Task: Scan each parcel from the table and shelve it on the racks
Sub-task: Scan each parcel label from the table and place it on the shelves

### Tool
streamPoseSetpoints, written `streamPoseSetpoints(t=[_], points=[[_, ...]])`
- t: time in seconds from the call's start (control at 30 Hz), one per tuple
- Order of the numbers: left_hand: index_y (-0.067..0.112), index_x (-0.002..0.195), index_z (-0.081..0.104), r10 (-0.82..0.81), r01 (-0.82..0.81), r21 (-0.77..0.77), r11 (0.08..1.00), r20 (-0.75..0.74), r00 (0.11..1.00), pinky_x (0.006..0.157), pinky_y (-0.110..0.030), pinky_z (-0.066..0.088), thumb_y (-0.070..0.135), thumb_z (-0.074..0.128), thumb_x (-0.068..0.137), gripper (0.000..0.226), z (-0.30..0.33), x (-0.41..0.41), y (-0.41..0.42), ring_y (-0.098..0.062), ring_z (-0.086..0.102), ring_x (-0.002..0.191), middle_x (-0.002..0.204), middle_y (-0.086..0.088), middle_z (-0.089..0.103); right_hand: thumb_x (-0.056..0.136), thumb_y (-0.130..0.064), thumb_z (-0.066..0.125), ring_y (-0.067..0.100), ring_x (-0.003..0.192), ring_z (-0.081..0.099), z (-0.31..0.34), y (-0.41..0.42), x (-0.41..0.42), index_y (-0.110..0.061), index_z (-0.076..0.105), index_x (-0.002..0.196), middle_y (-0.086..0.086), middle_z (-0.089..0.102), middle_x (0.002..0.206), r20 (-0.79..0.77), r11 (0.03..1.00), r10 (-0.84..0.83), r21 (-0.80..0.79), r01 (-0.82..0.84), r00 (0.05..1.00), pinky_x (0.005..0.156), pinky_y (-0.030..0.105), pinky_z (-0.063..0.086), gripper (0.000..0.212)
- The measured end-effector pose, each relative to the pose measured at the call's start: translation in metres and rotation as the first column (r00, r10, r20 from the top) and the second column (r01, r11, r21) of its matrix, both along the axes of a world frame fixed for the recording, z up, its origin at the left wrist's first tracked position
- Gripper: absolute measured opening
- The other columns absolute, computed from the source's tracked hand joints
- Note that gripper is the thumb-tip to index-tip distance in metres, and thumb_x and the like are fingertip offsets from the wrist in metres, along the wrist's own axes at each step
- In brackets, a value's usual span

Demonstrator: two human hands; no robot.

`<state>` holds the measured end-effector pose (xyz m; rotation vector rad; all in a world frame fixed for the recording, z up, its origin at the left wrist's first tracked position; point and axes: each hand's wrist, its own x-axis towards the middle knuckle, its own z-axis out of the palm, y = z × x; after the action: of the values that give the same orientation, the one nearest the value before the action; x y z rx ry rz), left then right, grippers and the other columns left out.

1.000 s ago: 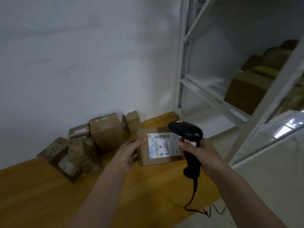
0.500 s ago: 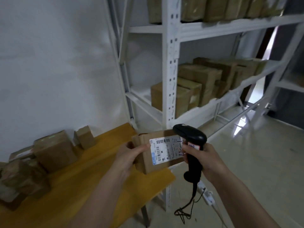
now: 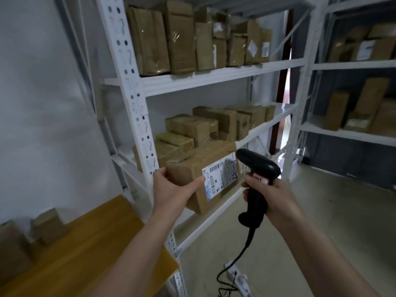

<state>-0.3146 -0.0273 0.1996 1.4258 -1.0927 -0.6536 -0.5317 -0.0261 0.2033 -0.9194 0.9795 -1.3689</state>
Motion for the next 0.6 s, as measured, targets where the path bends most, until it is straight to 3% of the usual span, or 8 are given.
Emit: streamPoseSetpoints(t=[0.1, 0.23, 0.33, 0.43, 0.6], points=[[0.024, 0.135, 0.033, -0.033, 0.037, -0.083, 0.996, 0.057, 0.998, 0.088, -0.024, 0.038, 0.050, 0.089, 0.050, 0.106, 0.022, -0.027, -0.025, -0.007, 0.045, 0.111, 0.123, 0.014, 0.042, 0.084, -0.010, 0.071, 0.023, 0.072, 0.065, 0.016, -0.020, -0.020, -0.004, 0.067, 0.101, 0.011, 0.071, 0.080, 0.032, 0.998, -0.040, -0.040, 0.041, 0.999, 0.070, 0.036, 0.055, 0.019], [0.023, 0.131, 0.035, -0.081, 0.097, -0.171, 0.980, 0.096, 0.992, 0.090, -0.022, 0.043, 0.045, 0.092, 0.050, 0.101, 0.046, -0.062, -0.070, -0.008, 0.049, 0.111, 0.125, 0.010, 0.045, 0.081, -0.012, 0.073, 0.025, 0.075, 0.066, 0.034, -0.052, -0.050, -0.005, 0.067, 0.105, 0.011, 0.073, 0.083, 0.054, 0.993, -0.082, -0.085, 0.086, 0.995, 0.072, 0.037, 0.055, 0.025], [0.030, 0.119, 0.033, -0.110, 0.135, -0.227, 0.965, 0.119, 0.987, 0.076, -0.010, 0.038, 0.045, 0.092, 0.051, 0.092, 0.064, -0.091, -0.111, 0.004, 0.049, 0.096, 0.113, 0.017, 0.043, 0.077, -0.013, 0.074, 0.022, 0.070, 0.068, 0.053, -0.082, -0.076, -0.006, 0.068, 0.104, 0.010, 0.073, 0.081, 0.052, 0.986, -0.103, -0.128, 0.109, 0.993, 0.066, 0.034, 0.056, 0.030], [0.025, 0.127, 0.035, -0.146, 0.173, -0.261, 0.950, 0.118, 0.982, 0.082, -0.017, 0.040, 0.047, 0.092, 0.050, 0.099, 0.087, -0.119, -0.157, -0.001, 0.049, 0.104, 0.120, 0.014, 0.045, 0.071, -0.015, 0.075, 0.025, 0.074, 0.067, 0.082, -0.124, -0.102, -0.005, 0.067, 0.106, 0.012, 0.071, 0.083, 0.037, 0.980, -0.107, -0.164, 0.111, 0.994, 0.068, 0.037, 0.056, 0.037], [0.024, 0.133, 0.033, -0.177, 0.216, -0.308, 0.926, 0.150, 0.973, 0.085, -0.021, 0.040, 0.051, 0.090, 0.052, 0.103, 0.130, -0.153, -0.231, -0.006, 0.045, 0.110, 0.127, 0.010, 0.044, 0.081, -0.010, 0.072, 0.023, 0.071, 0.068, 0.133, -0.194, -0.140, -0.006, 0.067, 0.102, 0.007, 0.072, 0.075, 0.032, 0.962, -0.168, -0.212, 0.171, 0.985, 0.065, 0.035, 0.055, 0.022]])
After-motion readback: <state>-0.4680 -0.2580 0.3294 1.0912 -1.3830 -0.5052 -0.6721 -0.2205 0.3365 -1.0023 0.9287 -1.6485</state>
